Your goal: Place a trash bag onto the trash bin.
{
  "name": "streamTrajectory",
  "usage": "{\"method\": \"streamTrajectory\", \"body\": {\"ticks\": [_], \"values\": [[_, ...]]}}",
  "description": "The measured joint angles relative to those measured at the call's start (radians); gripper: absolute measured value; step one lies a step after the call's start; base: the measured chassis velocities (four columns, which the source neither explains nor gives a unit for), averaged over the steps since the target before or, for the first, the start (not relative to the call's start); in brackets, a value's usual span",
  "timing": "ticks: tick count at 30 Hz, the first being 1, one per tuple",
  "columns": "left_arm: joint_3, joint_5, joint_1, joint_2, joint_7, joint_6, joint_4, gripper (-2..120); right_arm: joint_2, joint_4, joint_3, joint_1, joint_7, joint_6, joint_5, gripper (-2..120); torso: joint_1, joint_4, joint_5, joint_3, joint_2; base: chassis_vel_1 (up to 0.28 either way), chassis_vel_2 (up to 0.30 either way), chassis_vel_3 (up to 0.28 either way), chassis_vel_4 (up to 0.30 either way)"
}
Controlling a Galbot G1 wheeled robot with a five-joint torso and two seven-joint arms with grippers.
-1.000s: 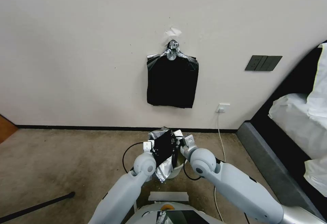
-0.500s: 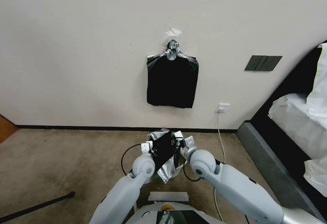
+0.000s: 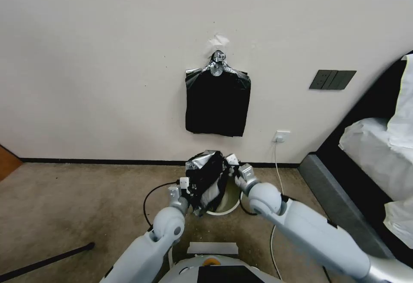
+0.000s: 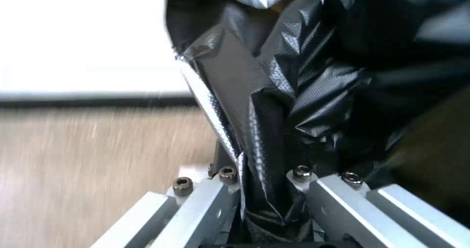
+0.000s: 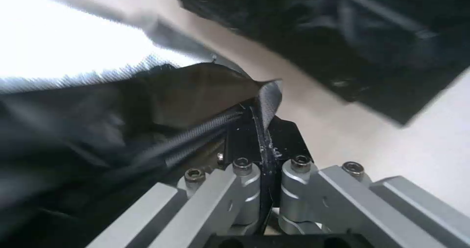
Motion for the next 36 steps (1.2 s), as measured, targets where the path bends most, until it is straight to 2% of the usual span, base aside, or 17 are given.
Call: {"method": "streamTrajectory", "body": {"ticks": [1, 3, 4, 6, 12, 14, 16, 20, 25, 31, 36], "values": [[0.000, 0.000, 0.000, 0.000, 0.000, 0.000, 0.000, 3, 0.000, 0.000, 0.000, 0.000, 0.000, 0.000, 0.000, 0, 0.000, 0.0000, 0.0000, 0.000, 0.000, 0.000, 0.000, 0.000, 0.000], [-0.018, 0.028, 0.016, 0.020, 0.053, -0.042, -0.016, 3, -0.044, 0.004, -0.010, 0.025, -0.011, 0.000, 0.019, 0, 0.000, -0.0001, 0.0000, 0.000, 0.000, 0.000, 0.000, 0.000, 0.000], [-0.018, 0.028, 0.016, 0.020, 0.053, -0.042, -0.016, 3, -0.044, 0.004, -0.010, 0.025, -0.011, 0.000, 0.019, 0, 0.000, -0.0001, 0.0000, 0.000, 0.000, 0.000, 0.000, 0.000, 0.000], [-0.034, 0.041, 0.024, 0.035, 0.094, -0.098, -0.031, 3, -0.091, 0.011, -0.020, 0.054, -0.026, -0.002, 0.048, 0, 0.000, 0.0001, -0.0001, 0.000, 0.000, 0.000, 0.000, 0.000, 0.000], [-0.049, 0.037, 0.028, 0.025, 0.103, -0.172, -0.041, 3, -0.148, 0.020, -0.004, 0.061, -0.045, -0.002, 0.109, 0, 0.000, -0.0001, 0.0001, 0.000, 0.000, 0.000, 0.000, 0.000, 0.000], [-0.067, 0.016, 0.034, 0.013, 0.101, -0.226, -0.041, 3, -0.203, 0.047, 0.050, 0.008, -0.089, -0.001, 0.153, 0, 0.000, 0.0001, -0.0001, 0.000, 0.000, 0.000, 0.000, 0.000, 0.000], [-0.073, 0.007, 0.037, 0.011, 0.099, -0.236, -0.042, 3, -0.217, 0.056, 0.071, -0.018, -0.105, 0.000, 0.159, 0, 0.000, -0.0001, 0.0000, 0.000, 0.000, 0.000, 0.000, 0.000, 0.000], [-0.101, -0.067, 0.039, 0.007, 0.078, -0.258, -0.055, 3, -0.265, 0.115, 0.216, -0.210, -0.187, 0.010, 0.203, 0, 0.000, -0.0005, 0.0001, 0.000, 0.000, 0.000, 0.000, 0.000, 0.000], [-0.113, -0.113, 0.039, 0.007, 0.066, -0.265, -0.072, 3, -0.255, 0.145, 0.271, -0.299, -0.237, 0.043, 0.213, 0, 0.000, 0.0000, -0.0002, 0.000, 0.000, 0.000, 0.000, 0.000, 0.000], [-0.129, -0.159, 0.062, 0.010, 0.032, -0.235, -0.094, 3, -0.176, 0.160, 0.329, -0.372, -0.215, 0.085, 0.231, 0, 0.000, 0.0002, -0.0003, 0.000, 0.000, 0.000, 0.000, 0.000, 0.000], [-0.146, -0.187, 0.089, 0.013, 0.008, -0.197, -0.105, 3, -0.122, 0.171, 0.367, -0.443, -0.156, 0.118, 0.212, 15, 0.000, 0.0001, -0.0003, 0.000, 0.000, 0.000, 0.000, 0.000, 0.000]]}}
